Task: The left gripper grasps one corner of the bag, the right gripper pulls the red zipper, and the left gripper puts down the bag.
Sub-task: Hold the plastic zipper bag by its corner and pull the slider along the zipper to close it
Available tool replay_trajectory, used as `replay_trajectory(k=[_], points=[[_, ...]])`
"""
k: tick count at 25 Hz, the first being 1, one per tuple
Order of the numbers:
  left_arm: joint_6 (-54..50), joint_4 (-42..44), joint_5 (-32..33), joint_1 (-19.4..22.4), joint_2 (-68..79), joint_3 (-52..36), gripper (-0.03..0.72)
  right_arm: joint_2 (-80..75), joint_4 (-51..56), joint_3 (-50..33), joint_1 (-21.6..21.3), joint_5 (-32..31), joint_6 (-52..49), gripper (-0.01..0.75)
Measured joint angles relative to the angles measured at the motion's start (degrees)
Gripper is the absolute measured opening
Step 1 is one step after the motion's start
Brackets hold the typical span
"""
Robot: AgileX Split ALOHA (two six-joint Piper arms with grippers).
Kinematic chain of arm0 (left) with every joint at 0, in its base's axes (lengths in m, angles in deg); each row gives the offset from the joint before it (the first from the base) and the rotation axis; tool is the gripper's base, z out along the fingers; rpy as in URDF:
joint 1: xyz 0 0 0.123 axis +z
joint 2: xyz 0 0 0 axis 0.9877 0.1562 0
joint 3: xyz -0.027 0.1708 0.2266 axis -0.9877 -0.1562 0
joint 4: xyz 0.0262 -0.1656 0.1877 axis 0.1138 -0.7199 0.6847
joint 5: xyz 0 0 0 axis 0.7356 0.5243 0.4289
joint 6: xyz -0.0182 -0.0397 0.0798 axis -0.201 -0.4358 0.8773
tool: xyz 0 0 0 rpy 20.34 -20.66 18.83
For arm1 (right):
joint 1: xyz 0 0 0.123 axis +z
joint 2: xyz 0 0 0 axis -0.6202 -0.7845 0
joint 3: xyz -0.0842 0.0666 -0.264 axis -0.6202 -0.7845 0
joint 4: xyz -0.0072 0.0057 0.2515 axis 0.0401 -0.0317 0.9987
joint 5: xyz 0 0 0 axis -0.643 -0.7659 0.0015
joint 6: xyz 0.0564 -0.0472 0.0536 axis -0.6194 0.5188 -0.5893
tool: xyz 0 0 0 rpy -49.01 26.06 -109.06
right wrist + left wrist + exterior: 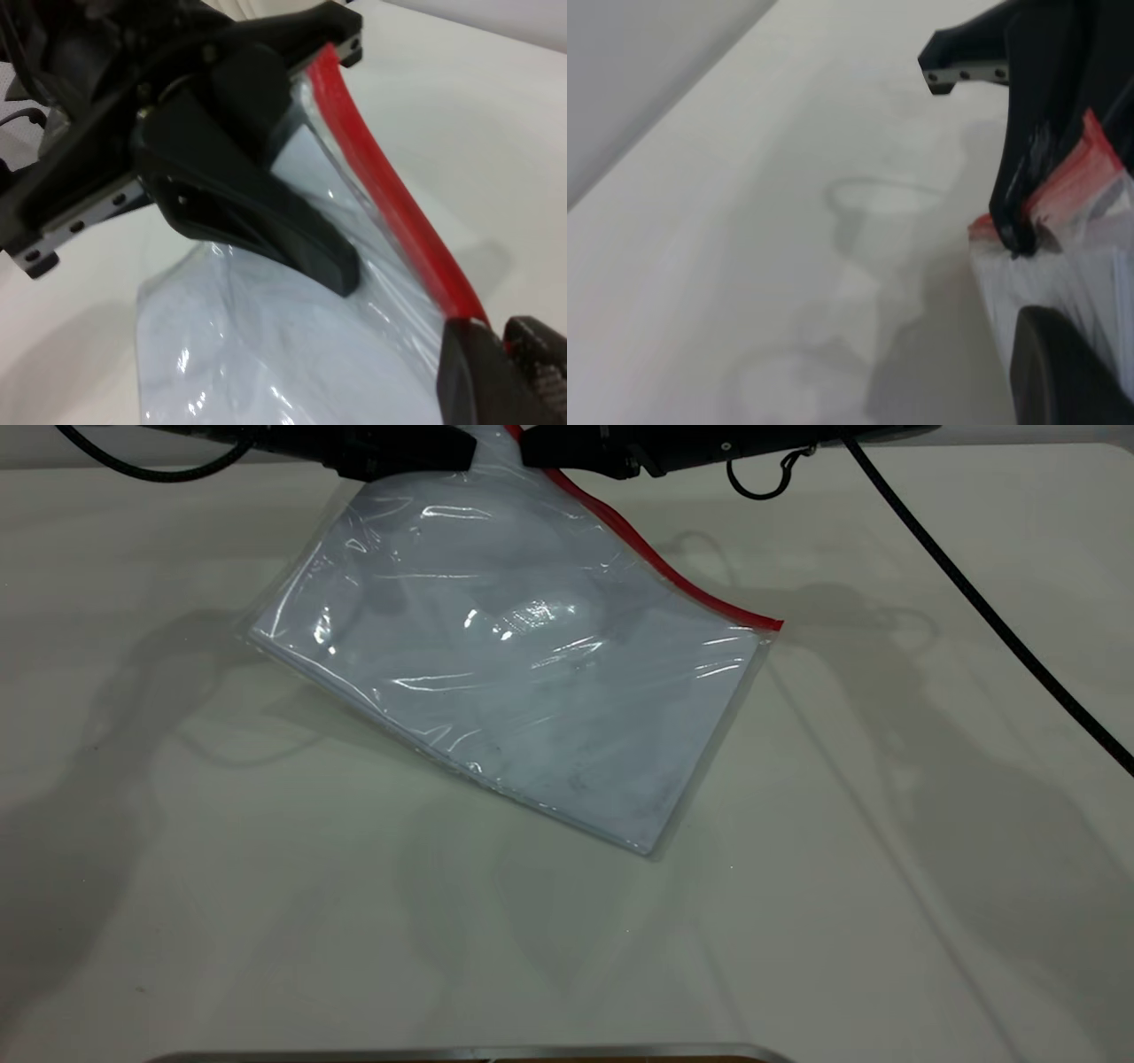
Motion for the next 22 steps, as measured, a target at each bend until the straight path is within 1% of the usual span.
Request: replay_trajectory(k=[4, 8, 14, 18, 22], points=[[-0.1, -1.1, 0.8, 0.6, 0.3, -0.1, 0.050, -0.8, 0.0, 0.1, 0.0, 0.6, 0.0, 0.039], [0.1, -3.9, 2.4, 2.0, 0.7, -0.1, 0.050, -1.2, -1.8, 0.1, -0.3, 3.5, 0.0, 0.038], [0.1, -5.8, 3.5, 4.2, 0.0, -0.1, 0.050, -2.1, -7.4, 0.0, -1.7, 7.7, 0.0, 0.043], [0.1, -6.0, 3.7, 4.4, -0.4, -0.1, 0.050, -2.2, -14.1, 0.0, -3.1, 7.8, -2.9, 0.045], [0.1, -6.0, 4.0, 4.4, -0.5, -0.1, 0.050, -2.4, -22.8, 0.0, -5.4, 4.8, -9.2, 0.045]])
